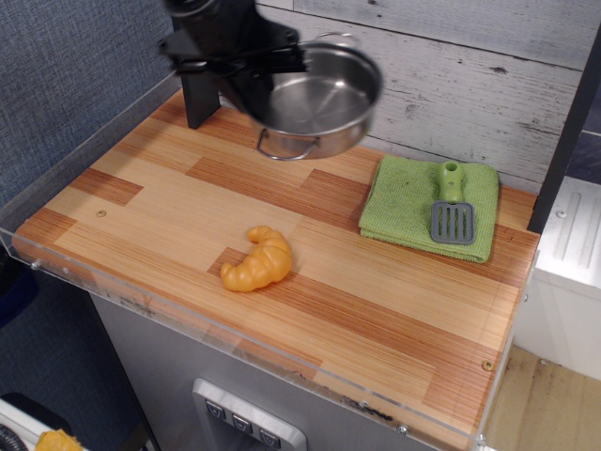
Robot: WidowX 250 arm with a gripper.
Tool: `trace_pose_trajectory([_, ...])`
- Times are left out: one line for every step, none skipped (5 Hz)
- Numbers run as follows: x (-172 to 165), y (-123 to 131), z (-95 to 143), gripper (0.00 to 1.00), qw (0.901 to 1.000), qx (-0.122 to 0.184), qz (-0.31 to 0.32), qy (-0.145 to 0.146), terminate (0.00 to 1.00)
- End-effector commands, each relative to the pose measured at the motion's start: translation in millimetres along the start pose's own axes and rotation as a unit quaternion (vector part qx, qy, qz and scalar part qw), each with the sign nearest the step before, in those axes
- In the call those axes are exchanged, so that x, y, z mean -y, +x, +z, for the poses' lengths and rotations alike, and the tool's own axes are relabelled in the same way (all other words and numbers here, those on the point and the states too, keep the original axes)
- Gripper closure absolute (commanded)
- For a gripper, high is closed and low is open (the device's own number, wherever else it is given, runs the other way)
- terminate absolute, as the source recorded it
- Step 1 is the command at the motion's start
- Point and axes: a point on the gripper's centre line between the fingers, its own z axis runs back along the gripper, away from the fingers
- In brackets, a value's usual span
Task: Move the put to the left of the green cloth.
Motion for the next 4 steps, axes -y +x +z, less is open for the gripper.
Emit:
trace_pose_trajectory([-28, -5, -4, 1.0, 0.9875, 0.029, 0.147, 0.05, 0.0])
trace_pose_trajectory([-32, -6, -13, 1.0, 0.9723, 0.046, 0.214, 0.083, 0.0])
trace_pose_trajectory([-39, -9, -24, 1.0, 0.9628, 0.044, 0.249, 0.097, 0.0])
trace_pose_trajectory([-51, -9, -35, 1.0, 0.9579, 0.037, 0.266, 0.103, 0.0])
